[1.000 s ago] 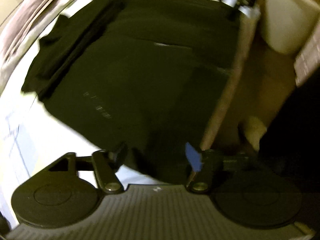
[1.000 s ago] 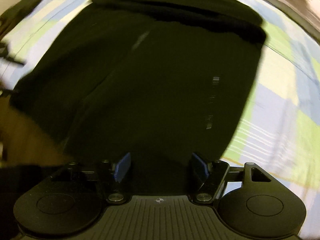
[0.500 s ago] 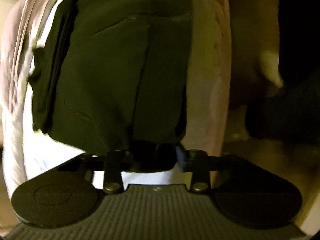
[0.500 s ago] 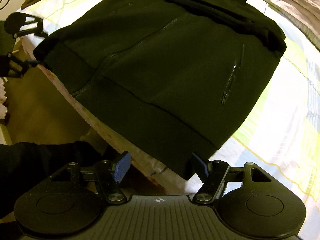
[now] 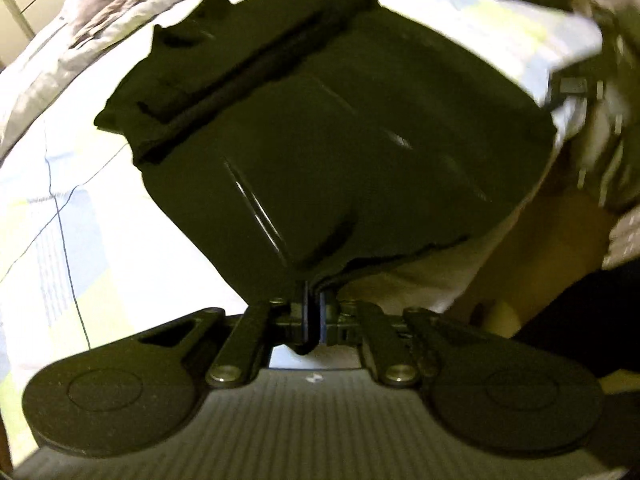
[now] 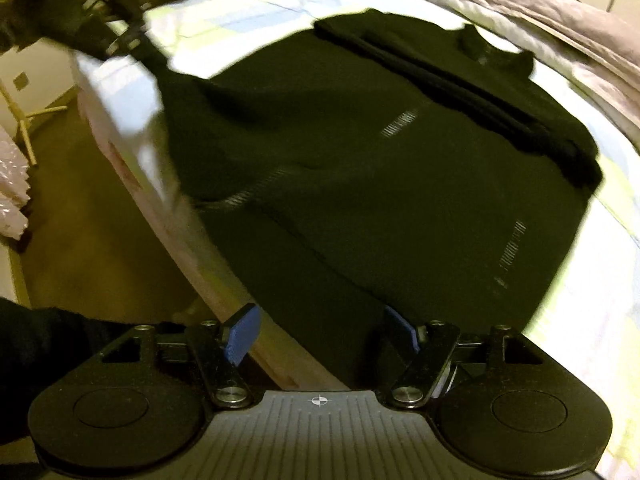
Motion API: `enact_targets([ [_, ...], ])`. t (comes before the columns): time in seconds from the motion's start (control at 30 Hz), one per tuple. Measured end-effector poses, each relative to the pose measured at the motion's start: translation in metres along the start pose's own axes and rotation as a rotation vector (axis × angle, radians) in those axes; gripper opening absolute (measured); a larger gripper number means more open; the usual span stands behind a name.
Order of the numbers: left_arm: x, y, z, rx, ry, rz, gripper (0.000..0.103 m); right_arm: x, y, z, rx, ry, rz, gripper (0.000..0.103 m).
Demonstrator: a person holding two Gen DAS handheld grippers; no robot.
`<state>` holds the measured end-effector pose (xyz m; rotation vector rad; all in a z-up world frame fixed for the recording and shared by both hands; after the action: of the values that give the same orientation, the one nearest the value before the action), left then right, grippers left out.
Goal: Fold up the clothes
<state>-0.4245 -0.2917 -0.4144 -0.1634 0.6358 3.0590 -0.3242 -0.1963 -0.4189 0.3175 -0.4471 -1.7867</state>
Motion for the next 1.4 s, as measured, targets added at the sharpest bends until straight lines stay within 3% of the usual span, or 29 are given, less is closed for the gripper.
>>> enact_targets([
  [0.1, -0.009, 0.006, 0.012, 0.019, -0.016, 0.021, 0.004, -0.023, 0.012, -0.016, 0.028, -0.019, 0.083, 0.073],
  [0.2, -0.013, 0.012, 0.019, 0.029, -0.017, 0.020, 0.004, -0.035, 0.016, -0.033, 0.042, -0.165, 0.215, 0.073],
  [0.33, -0.012, 0.013, 0.021, 0.027, -0.015, 0.007, 0.004, -0.012, 0.006, -0.040, 0.005, -0.339, 0.248, 0.071],
  [0.37, -0.012, 0.012, 0.020, 0.026, -0.015, 0.000, 0.004, -0.006, 0.001, -0.040, -0.006, -0.376, 0.262, 0.061],
  [0.47, -0.006, 0.011, 0.015, 0.015, -0.004, -0.057, 0.004, 0.014, -0.017, -0.031, -0.029, -0.422, 0.302, 0.051],
  [0.5, -0.003, 0.010, 0.013, 0.009, 0.002, -0.081, 0.004, 0.017, -0.021, -0.028, -0.039, -0.420, 0.310, 0.046],
  [0.57, 0.004, 0.008, 0.010, -0.003, 0.013, -0.126, 0.004, 0.021, -0.026, -0.021, -0.055, -0.401, 0.346, 0.023],
  [0.63, 0.012, 0.006, 0.011, -0.014, 0.026, -0.160, 0.004, 0.024, -0.025, -0.014, -0.063, -0.382, 0.366, 0.014],
  [0.77, 0.025, -0.006, 0.029, -0.016, 0.018, -0.151, 0.003, 0.038, -0.016, 0.002, -0.084, -0.329, 0.350, 0.011],
  [0.97, 0.052, -0.032, 0.070, -0.035, 0.006, -0.094, 0.003, 0.022, -0.011, 0.047, -0.087, -0.254, 0.426, 0.010],
  [1.23, 0.088, -0.067, 0.126, -0.060, -0.010, -0.018, 0.003, -0.036, -0.071, 0.113, -0.162, -0.042, 0.436, 0.010],
  [1.4, 0.081, -0.048, 0.143, -0.033, 0.002, 0.004, 0.003, -0.030, -0.075, 0.146, -0.171, 0.018, 0.441, 0.010],
])
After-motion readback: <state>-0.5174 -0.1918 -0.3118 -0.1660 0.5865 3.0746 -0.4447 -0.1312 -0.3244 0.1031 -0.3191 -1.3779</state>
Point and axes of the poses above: each gripper's, at about its wrist camera, not at the fingertips, and z roughly against the way its jaws point, x to its right, y to its top, the point moved 7 cm from there along -z, roughly the way its jaws point, and after that the axes turned 1 degree about -x, right-handed, at the moved point
